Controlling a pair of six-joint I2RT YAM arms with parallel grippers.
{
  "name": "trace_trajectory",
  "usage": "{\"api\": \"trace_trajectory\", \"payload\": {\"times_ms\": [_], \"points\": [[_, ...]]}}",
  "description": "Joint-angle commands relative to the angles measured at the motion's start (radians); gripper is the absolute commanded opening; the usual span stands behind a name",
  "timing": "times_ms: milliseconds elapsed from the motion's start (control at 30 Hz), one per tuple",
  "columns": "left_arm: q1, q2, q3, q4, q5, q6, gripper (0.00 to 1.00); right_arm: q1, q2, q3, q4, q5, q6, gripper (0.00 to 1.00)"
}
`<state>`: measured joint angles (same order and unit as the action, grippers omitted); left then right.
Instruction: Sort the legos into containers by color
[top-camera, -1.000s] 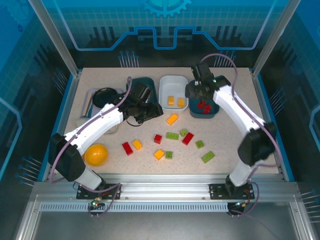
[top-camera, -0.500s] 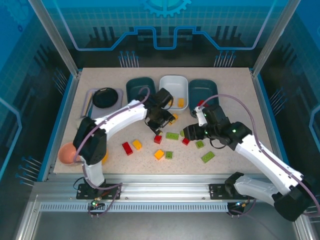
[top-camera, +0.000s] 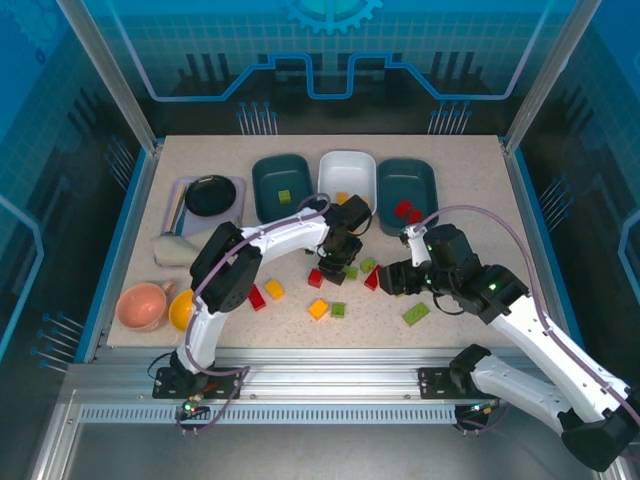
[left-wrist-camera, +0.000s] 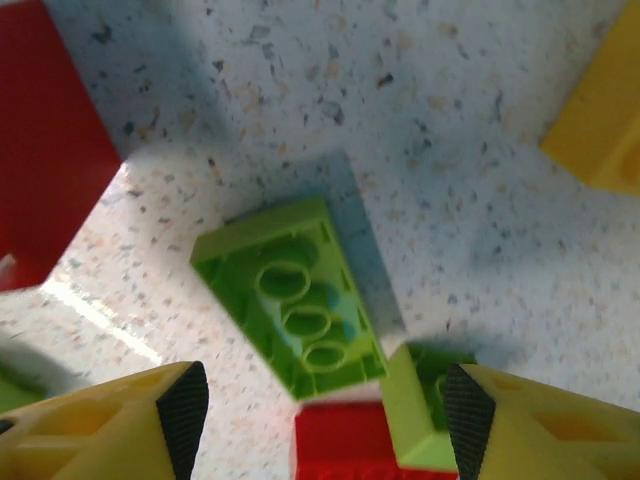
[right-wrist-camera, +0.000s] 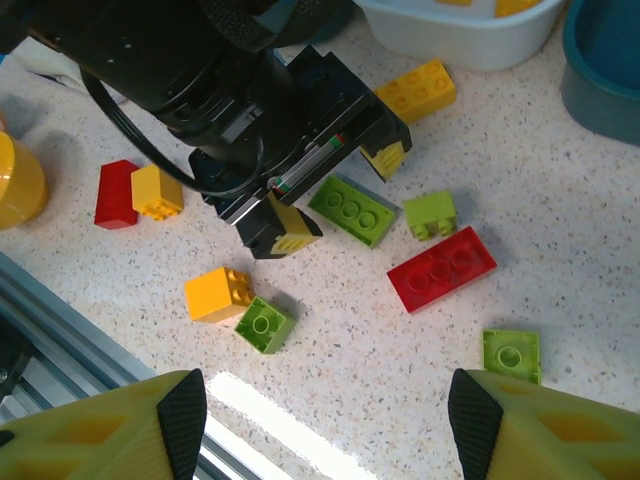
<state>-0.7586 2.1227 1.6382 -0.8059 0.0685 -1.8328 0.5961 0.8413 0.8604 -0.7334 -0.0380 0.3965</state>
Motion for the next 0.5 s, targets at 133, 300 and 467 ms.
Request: {"api": "trace_trajectory", "payload": {"times_ms": [133, 300, 467], "points": [[-0.006, 0.073, 0.049, 0.004, -0.032, -0.079, 0.61, 0.011, -0.021, -0.016, -0.027, -0.001, 0.014, 0.68], [-0.008, 0.082, 0.032, 0.02, -0.045, -0.079, 0.48, 0.007, -0.015, -0.016, -0.026, -0.002, 0.01, 0.68], [-0.007, 0.076, -0.007, 0.056, -0.064, -0.068, 0.38, 0.001, -0.006, -0.016, -0.018, -0.007, 0.008, 0.68]]}}
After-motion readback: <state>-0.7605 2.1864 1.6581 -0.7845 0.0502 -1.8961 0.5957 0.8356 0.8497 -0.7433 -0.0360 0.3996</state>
